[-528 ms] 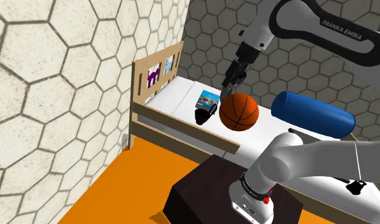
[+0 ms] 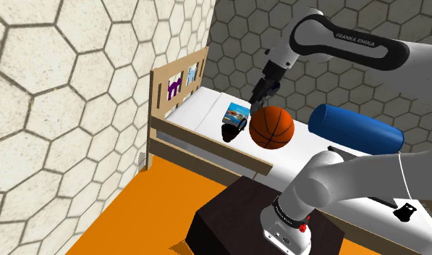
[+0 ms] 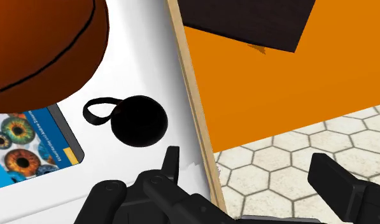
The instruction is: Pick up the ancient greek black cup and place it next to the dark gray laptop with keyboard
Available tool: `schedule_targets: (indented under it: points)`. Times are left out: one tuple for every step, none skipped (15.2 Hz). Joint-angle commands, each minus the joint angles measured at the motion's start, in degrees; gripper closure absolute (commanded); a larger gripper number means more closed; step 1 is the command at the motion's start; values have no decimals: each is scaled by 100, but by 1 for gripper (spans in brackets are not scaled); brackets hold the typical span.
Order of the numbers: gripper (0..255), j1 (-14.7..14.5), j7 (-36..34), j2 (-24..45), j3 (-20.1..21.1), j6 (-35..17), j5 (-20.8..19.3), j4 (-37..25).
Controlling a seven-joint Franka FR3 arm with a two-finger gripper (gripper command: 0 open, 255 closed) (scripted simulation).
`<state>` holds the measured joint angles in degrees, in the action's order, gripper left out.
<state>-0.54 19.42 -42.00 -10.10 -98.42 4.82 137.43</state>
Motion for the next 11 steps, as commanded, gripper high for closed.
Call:
schedule_targets:
  points:
    - [0, -8, 364, 273, -291, -233, 2, 41]
    - [0, -17, 541, 425, -430, -350, 16, 54]
    - [0, -32, 720, 588, -570, -465, 36, 58]
    - [0, -52, 903, 760, -711, -577, 64, 52]
    - [0, -76, 1089, 941, -852, -685, 101, 36]
    - [0, -106, 1280, 1132, -994, -789, 147, 11]
    - [0, -139, 1475, 1332, -1135, -888, 203, -23]
    - [0, -176, 1676, 1542, -1275, -981, 272, -67]
    - [0, -213, 1884, 1762, -1411, -1068, 355, -121]
    - [0, -255, 2097, 1991, -1548, -1147, 450, -184]
    - [0, -297, 2318, 2230, -1679, -1216, 561, -257]
